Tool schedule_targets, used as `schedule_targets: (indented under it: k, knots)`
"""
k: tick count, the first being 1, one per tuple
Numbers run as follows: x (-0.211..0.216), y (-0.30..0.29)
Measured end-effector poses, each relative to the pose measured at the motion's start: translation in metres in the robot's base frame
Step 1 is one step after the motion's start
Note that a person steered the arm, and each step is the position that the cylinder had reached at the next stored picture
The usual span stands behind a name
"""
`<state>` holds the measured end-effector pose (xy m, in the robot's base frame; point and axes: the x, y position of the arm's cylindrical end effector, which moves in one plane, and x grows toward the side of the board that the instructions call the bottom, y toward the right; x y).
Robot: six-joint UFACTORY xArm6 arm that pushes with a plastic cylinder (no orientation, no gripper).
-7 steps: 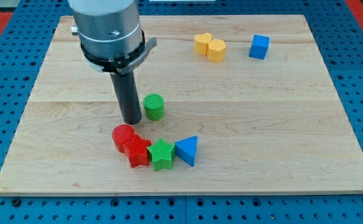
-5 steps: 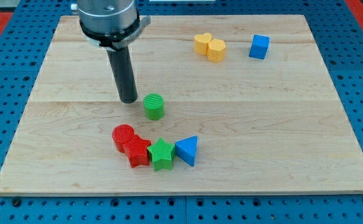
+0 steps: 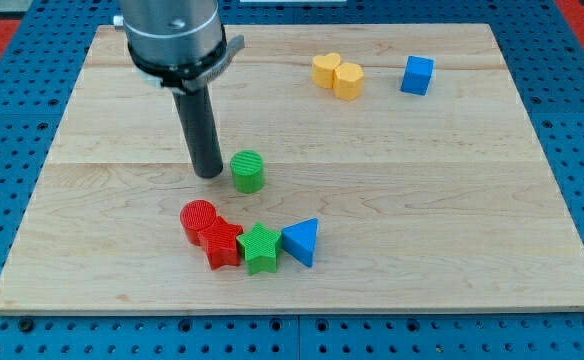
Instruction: Slightly push the green circle towards the green star
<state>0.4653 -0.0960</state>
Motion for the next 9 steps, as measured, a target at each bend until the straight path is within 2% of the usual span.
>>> schedule_targets:
  k: [1,2,4,5,6,7,9]
  knots:
    - [0.014,0.002]
    - [0.007,0.002]
    - [-0.063,0.013]
    - [-0.069,0.022]
    - [-0.015,0.027]
    - [0.002,0.027]
    - [-0.050,0.047]
